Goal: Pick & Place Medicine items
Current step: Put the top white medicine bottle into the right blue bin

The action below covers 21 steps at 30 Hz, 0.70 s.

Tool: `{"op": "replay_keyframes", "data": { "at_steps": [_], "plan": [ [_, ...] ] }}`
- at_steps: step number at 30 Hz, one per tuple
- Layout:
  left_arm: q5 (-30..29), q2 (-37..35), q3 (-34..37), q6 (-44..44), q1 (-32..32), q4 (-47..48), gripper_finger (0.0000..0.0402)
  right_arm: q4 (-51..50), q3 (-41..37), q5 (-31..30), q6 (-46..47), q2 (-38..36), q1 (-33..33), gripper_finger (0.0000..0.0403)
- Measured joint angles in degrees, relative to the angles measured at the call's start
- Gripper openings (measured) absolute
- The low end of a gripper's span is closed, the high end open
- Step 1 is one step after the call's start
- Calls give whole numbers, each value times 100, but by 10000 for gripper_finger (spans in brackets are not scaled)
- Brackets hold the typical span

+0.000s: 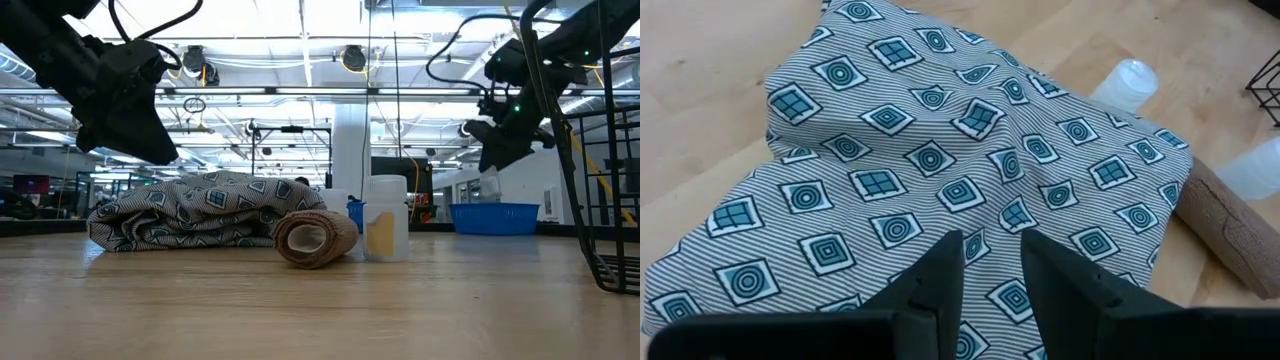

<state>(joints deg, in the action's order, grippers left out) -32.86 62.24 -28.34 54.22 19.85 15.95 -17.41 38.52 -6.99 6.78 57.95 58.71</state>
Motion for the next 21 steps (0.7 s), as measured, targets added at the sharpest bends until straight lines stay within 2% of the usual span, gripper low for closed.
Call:
{"op": "replay_keyframes", "data": {
  "at_steps": [6, 21],
  "plan": [
    [0, 0, 0, -2, -1, -1, 113, 161, -336, 444, -214, 0, 10, 128],
    [-2, 0, 0, 0, 0, 1, 113, 1809, -1634, 503, -471, 0, 8, 139]
  ]
}}
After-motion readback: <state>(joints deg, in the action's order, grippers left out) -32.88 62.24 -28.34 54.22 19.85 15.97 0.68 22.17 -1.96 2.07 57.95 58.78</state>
